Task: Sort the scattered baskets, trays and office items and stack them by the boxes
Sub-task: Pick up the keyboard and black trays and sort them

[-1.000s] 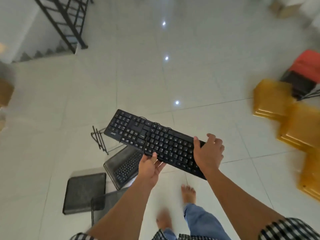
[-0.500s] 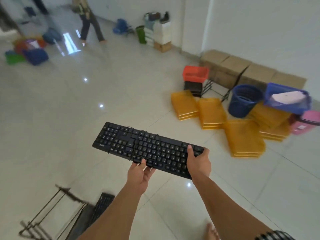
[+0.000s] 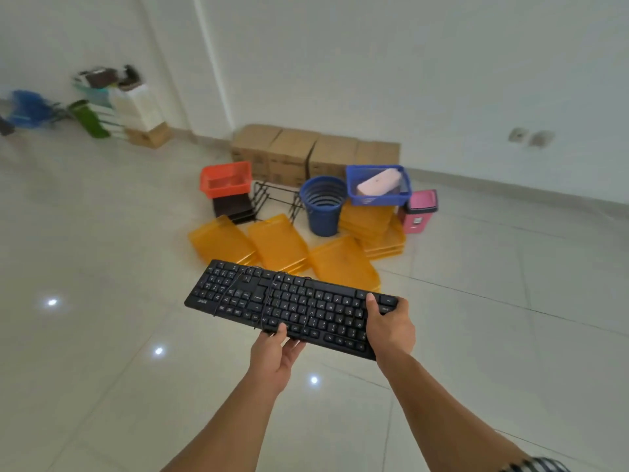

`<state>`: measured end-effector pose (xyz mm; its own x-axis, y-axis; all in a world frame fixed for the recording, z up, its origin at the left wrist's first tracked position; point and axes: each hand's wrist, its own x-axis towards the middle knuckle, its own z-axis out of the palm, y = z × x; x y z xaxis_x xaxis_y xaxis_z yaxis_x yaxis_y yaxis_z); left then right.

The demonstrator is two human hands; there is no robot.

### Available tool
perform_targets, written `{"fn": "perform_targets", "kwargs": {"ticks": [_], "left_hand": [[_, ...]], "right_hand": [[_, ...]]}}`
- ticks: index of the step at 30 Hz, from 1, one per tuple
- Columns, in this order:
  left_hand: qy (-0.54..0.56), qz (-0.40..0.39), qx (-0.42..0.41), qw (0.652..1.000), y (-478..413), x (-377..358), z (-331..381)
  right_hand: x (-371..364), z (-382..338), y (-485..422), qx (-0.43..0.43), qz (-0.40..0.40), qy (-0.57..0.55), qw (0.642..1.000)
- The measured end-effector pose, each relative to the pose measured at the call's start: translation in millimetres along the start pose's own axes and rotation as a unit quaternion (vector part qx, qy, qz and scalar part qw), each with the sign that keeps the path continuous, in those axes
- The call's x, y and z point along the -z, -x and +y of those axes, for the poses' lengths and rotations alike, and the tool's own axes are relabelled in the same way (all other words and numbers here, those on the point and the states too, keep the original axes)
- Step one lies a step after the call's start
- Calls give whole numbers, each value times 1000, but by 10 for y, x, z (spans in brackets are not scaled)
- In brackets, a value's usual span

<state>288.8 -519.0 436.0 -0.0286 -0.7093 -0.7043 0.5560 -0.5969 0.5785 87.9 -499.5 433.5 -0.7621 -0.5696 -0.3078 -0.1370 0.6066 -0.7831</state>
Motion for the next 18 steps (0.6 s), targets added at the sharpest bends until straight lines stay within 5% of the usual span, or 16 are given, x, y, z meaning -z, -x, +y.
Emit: {"fn": "perform_targets", "kwargs": {"ticks": [7, 18], "left_hand": [[-59, -18, 51, 997, -497, -826, -143], [-126, -51, 99, 986, -1667, -1592, 431]], "right_hand": [[254, 33, -742, -55, 62, -21, 996], [-348, -467, -1692, -111, 120, -33, 986]]}}
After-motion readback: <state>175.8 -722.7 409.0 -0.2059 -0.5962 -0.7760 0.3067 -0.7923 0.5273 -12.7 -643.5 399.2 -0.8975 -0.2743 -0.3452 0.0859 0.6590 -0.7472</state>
